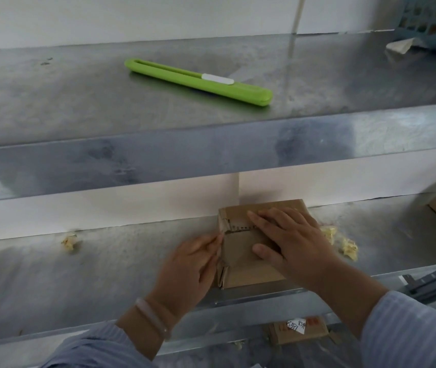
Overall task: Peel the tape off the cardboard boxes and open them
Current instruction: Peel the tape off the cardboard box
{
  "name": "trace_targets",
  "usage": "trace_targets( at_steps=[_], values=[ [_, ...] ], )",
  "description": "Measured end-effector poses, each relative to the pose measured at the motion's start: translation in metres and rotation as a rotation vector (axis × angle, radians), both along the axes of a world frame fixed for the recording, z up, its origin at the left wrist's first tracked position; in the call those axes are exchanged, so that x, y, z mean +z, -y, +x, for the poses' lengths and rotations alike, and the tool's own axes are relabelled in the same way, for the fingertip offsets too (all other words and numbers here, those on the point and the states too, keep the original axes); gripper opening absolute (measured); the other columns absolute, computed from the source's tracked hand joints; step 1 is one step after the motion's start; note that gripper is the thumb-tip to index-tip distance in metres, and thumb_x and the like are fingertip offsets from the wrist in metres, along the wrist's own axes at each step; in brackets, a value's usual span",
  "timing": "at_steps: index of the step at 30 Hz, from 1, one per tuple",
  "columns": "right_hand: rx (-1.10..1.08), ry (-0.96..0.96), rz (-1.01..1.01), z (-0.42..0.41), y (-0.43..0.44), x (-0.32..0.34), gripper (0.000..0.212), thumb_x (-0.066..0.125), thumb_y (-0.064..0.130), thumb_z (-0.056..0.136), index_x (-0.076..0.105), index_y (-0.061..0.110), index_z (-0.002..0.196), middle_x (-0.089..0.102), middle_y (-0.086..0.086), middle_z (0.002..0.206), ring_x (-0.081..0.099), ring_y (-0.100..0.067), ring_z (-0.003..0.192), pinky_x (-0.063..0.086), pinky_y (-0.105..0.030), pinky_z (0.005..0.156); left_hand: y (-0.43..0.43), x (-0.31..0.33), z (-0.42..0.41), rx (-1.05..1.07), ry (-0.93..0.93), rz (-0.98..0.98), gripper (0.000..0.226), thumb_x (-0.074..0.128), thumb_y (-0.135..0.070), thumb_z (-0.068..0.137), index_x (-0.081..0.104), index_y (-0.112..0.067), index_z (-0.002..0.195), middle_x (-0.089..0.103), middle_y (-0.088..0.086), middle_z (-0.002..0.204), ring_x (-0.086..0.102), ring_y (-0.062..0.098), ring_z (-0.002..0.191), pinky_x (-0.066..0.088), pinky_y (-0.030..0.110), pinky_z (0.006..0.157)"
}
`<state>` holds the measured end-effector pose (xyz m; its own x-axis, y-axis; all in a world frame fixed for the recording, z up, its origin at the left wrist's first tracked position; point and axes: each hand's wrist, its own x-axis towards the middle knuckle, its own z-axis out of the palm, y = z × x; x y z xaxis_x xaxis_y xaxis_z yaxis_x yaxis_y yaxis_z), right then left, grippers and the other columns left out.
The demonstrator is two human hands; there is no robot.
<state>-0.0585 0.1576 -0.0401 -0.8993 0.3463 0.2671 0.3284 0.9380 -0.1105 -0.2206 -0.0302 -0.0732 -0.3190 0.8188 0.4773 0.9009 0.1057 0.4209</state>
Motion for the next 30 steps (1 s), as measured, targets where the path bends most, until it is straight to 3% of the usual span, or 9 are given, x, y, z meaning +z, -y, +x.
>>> trace_targets(
  at_steps=[3, 5, 6, 10, 13, 18, 23, 26, 30],
  values=[
    [-0.06, 0.029, 0.005, -0.011, 0.011, -0.002, 0.066, 0.035, 0.069, 0.086, 0.054, 0.032, 0.137, 0.054, 0.005, 0.125, 0.05, -0.022, 0.116, 0.039, -0.047, 0.105, 0.001, 0.012, -0.001, 0.091, 0.504, 0.044, 0.019, 0.057, -0.027, 0.093, 0.075, -0.025, 0.101, 0.073, -0.011, 0.102, 0.067, 0.003, 0.094, 0.052, 0.022, 0.087],
    [-0.089, 0.026, -0.011, -0.013, 0.017, -0.003, 0.065, 0.038, 0.068, 0.084, 0.055, 0.032, 0.135, 0.053, 0.004, 0.125, 0.049, -0.024, 0.116, 0.037, -0.05, 0.105, -0.012, 0.02, -0.003, 0.239, 0.982, 0.088, 0.013, 0.061, -0.016, 0.092, 0.071, -0.02, 0.085, 0.075, 0.005, 0.088, 0.071, 0.018, 0.078, 0.058, 0.038, 0.078],
    [-0.097, 0.018, -0.019, -0.012, 0.019, -0.004, 0.064, 0.04, 0.067, 0.083, 0.056, 0.033, 0.135, 0.053, 0.003, 0.126, 0.049, -0.024, 0.117, 0.036, -0.051, 0.106, -0.017, 0.022, -0.005, 0.295, 1.058, 0.093, 0.01, 0.062, -0.013, 0.091, 0.067, -0.017, 0.084, 0.073, 0.012, 0.088, 0.071, 0.022, 0.074, 0.059, 0.043, 0.074],
    [-0.059, -0.008, -0.045, -0.005, 0.02, -0.002, 0.059, 0.046, 0.064, 0.082, 0.058, 0.035, 0.133, 0.054, 0.006, 0.129, 0.048, -0.023, 0.122, 0.035, -0.051, 0.108, -0.03, 0.024, -0.009, 0.36, 0.883, 0.005, 0.018, 0.069, -0.025, 0.087, 0.063, -0.027, 0.103, 0.056, 0.002, 0.11, 0.065, 0.008, 0.076, 0.06, 0.034, 0.068],
    [0.007, -0.024, -0.044, 0.001, 0.021, -0.002, 0.058, 0.049, 0.061, 0.082, 0.058, 0.035, 0.133, 0.055, 0.008, 0.131, 0.048, -0.022, 0.124, 0.034, -0.052, 0.109, -0.037, 0.027, -0.013, 0.292, 1.136, -0.102, 0.04, 0.06, -0.039, 0.091, 0.055, -0.031, 0.13, 0.054, -0.008, 0.123, 0.058, 0.006, 0.102, 0.053, 0.025, 0.08],
    [0.024, 0.001, -0.06, 0.003, 0.021, -0.002, 0.058, 0.047, 0.063, 0.083, 0.057, 0.037, 0.135, 0.054, 0.009, 0.134, 0.046, -0.021, 0.127, 0.032, -0.051, 0.111, -0.043, 0.032, -0.013, 0.177, 1.116, -0.235, 0.023, 0.05, -0.039, 0.097, 0.07, -0.03, 0.09, 0.071, -0.005, 0.103, 0.063, 0.013, 0.103, 0.044, 0.04, 0.103],
    [0.041, 0.005, -0.07, 0.002, 0.019, -0.001, 0.057, 0.046, 0.063, 0.084, 0.056, 0.038, 0.135, 0.055, 0.01, 0.133, 0.046, -0.02, 0.127, 0.032, -0.05, 0.111, -0.05, 0.04, -0.025, 0.151, 1.16, -0.171, 0.015, 0.059, -0.012, 0.093, 0.071, -0.02, 0.094, 0.07, 0.0, 0.091, 0.065, 0.006, 0.08, 0.055, 0.022, 0.07],
    [0.047, -0.009, -0.073, -0.001, 0.016, -0.002, 0.057, 0.047, 0.063, 0.084, 0.058, 0.037, 0.133, 0.056, 0.01, 0.132, 0.048, -0.021, 0.125, 0.034, -0.05, 0.109, -0.051, 0.042, -0.032, 0.122, 1.062, -0.179, 0.016, 0.062, -0.007, 0.09, 0.072, -0.019, 0.094, 0.071, 0.001, 0.09, 0.066, 0.008, 0.08, 0.056, 0.021, 0.067],
    [0.049, -0.063, -0.099, -0.002, 0.014, -0.004, 0.051, 0.049, 0.06, 0.085, 0.061, 0.039, 0.13, 0.058, 0.012, 0.129, 0.05, -0.019, 0.123, 0.037, -0.049, 0.107, -0.047, 0.033, -0.03, 0.129, 1.14, -0.106, 0.015, 0.064, -0.01, 0.089, 0.073, -0.022, 0.09, 0.073, -0.004, 0.084, 0.068, 0.005, 0.077, 0.054, 0.018, 0.066]
  ],
)
